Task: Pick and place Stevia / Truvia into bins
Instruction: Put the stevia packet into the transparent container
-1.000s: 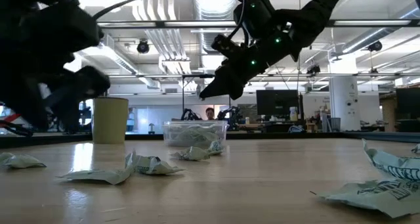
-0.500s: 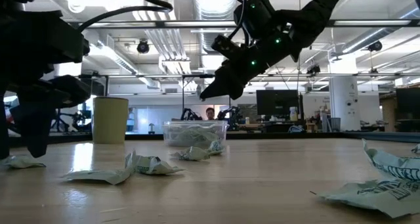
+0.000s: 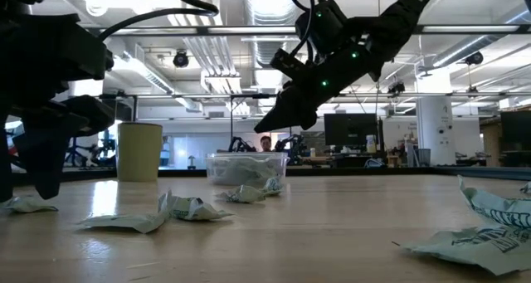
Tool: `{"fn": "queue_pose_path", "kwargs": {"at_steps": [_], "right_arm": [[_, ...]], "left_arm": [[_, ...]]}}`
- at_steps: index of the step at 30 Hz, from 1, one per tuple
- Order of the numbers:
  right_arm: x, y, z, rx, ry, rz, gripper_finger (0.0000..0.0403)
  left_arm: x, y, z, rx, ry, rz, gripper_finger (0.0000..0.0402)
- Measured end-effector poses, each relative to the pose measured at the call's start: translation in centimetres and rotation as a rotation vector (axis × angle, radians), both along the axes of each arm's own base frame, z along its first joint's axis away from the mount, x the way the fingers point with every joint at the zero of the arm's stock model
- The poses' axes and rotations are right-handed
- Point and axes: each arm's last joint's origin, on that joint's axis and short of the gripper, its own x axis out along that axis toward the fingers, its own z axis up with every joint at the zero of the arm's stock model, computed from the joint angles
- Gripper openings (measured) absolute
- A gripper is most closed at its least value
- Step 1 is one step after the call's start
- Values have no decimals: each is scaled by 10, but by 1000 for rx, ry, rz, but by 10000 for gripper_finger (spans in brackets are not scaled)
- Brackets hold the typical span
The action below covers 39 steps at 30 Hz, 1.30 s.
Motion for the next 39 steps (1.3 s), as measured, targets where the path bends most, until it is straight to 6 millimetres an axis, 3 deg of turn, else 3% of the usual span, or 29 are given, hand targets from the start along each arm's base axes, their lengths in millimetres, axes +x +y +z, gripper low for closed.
{"fn": "queue_pose_path", "kwargs": {"at_steps": [10, 18, 25, 33, 39], "right_arm": [[-2, 1, 13, -26, -19, -21, 115], [-18, 11, 36, -3, 37, -9, 97], [-39, 29, 64, 38, 57, 11, 70], [-73, 56, 89, 161, 136, 7, 58], [-100, 81, 88, 257, 276, -7, 66]], "left_arm": [[-1, 0, -3, 8, 8, 0, 145], [-1, 0, -11, 21, 35, 25, 82], [0, -1, -7, 19, 28, -13, 8], [6, 0, -1, 167, -63, -72, 8], [15, 4, 9, 382, -163, -88, 8]]}}
